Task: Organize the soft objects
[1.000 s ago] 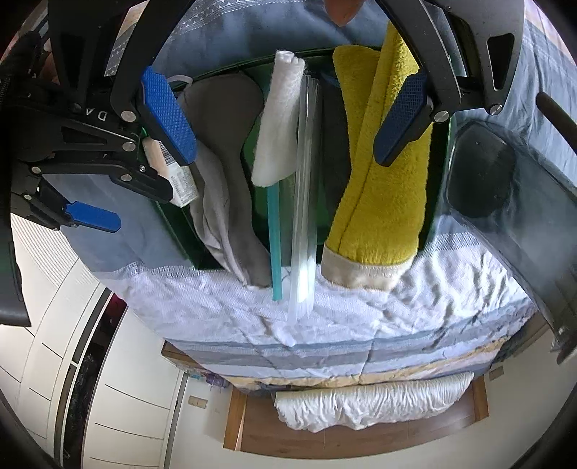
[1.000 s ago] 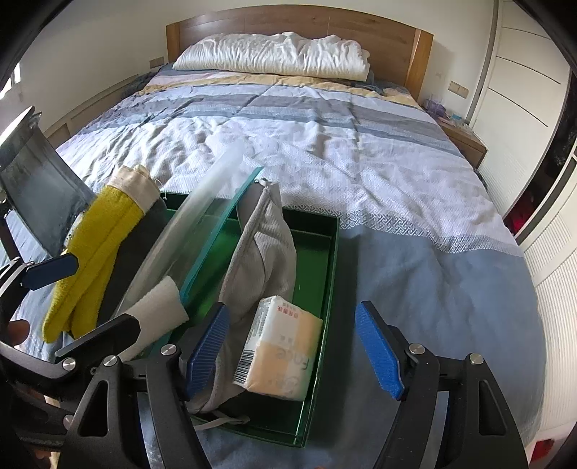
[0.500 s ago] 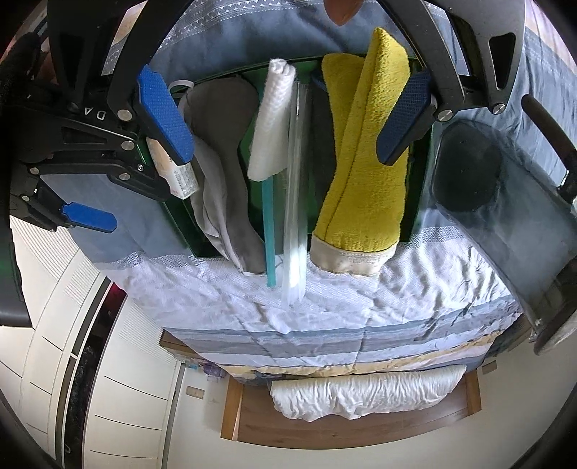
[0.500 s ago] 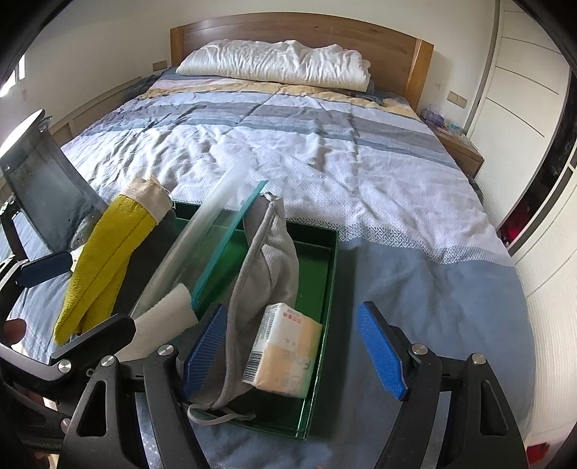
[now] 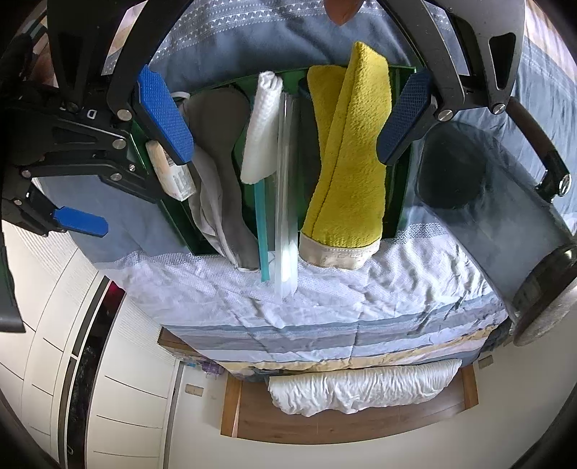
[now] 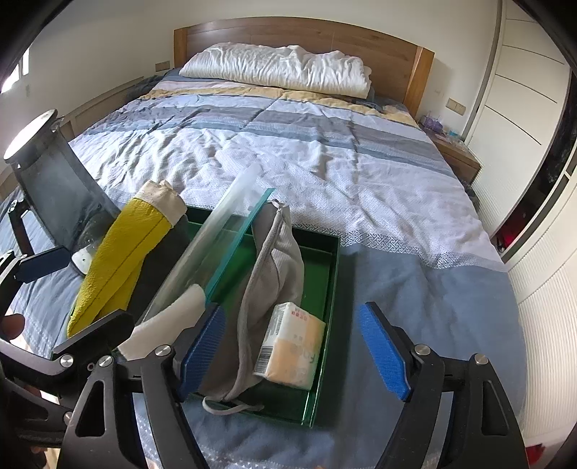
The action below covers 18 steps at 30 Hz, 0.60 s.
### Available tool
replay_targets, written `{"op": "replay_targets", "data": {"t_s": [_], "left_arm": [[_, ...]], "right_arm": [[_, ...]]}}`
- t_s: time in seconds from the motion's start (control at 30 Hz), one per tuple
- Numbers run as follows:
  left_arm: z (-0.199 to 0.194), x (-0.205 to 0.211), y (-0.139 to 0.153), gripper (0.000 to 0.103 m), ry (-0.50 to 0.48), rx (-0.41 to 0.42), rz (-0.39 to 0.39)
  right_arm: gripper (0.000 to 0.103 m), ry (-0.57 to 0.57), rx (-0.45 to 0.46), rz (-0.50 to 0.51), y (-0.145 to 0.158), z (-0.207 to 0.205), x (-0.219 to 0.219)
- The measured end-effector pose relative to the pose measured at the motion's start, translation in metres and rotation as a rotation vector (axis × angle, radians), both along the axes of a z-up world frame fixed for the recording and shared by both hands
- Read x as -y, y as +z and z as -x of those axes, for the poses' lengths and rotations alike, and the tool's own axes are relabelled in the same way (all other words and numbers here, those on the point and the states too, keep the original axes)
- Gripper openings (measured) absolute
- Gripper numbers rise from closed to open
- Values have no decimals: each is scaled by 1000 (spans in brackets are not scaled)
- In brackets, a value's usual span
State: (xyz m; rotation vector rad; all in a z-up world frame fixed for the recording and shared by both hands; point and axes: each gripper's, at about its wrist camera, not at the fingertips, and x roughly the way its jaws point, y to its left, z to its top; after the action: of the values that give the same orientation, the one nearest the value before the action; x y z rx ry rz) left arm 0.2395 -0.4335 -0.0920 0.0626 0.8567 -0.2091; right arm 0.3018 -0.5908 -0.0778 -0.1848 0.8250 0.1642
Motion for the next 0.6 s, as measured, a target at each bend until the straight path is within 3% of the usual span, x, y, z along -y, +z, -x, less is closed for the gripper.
{"op": "replay_targets", "data": {"t_s": [0.6], "left_arm": [[25, -18, 5, 100, -13, -3, -25]], "right_arm": [[80, -12, 16, 0, 16, 31, -18]]}}
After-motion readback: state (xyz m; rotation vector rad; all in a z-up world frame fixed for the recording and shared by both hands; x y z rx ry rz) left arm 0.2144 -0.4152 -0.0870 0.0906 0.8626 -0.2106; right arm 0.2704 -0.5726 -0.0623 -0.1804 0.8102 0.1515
